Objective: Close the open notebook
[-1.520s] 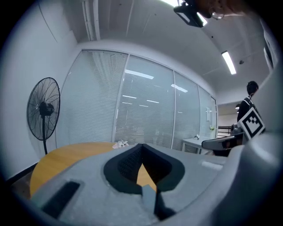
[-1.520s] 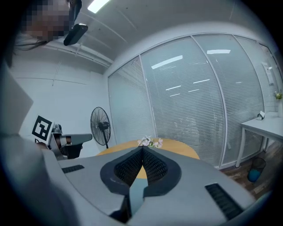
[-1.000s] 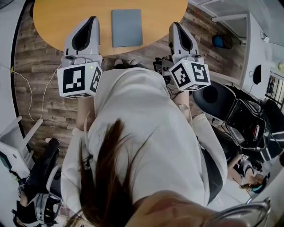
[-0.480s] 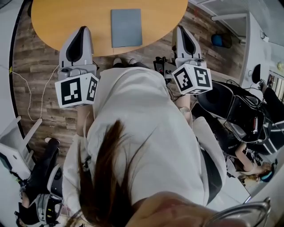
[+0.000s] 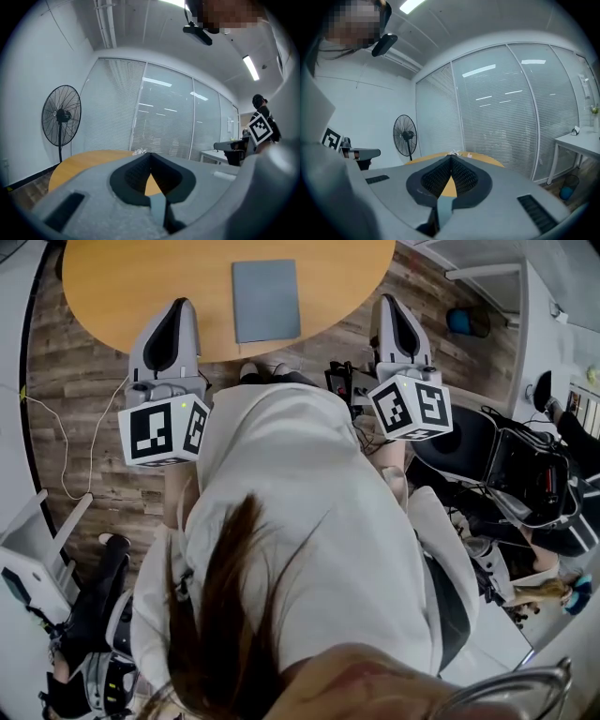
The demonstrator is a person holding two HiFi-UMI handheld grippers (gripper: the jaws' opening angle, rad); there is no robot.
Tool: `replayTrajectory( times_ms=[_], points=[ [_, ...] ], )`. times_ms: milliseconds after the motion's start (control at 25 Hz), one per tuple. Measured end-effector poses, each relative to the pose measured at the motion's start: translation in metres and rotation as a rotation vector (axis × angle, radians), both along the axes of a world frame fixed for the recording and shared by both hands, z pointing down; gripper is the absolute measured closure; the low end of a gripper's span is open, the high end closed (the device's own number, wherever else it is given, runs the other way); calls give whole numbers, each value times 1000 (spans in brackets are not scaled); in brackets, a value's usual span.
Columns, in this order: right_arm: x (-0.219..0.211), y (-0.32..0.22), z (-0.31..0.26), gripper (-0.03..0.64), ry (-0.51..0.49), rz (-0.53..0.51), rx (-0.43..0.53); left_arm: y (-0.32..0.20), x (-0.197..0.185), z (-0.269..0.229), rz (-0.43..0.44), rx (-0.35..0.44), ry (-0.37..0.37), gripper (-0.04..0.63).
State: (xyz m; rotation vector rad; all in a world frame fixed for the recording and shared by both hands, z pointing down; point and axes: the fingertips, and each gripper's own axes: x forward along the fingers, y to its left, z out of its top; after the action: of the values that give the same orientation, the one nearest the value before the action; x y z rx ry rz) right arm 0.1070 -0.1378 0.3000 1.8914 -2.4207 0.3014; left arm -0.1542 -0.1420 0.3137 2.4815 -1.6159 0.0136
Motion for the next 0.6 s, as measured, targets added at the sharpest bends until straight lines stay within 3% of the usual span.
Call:
replayTrajectory(
  times_ms=[600],
  points=[
    [-4,-3,1,614,1,-10,-2,1,-4,-4,-19,3,21,578]
  ],
)
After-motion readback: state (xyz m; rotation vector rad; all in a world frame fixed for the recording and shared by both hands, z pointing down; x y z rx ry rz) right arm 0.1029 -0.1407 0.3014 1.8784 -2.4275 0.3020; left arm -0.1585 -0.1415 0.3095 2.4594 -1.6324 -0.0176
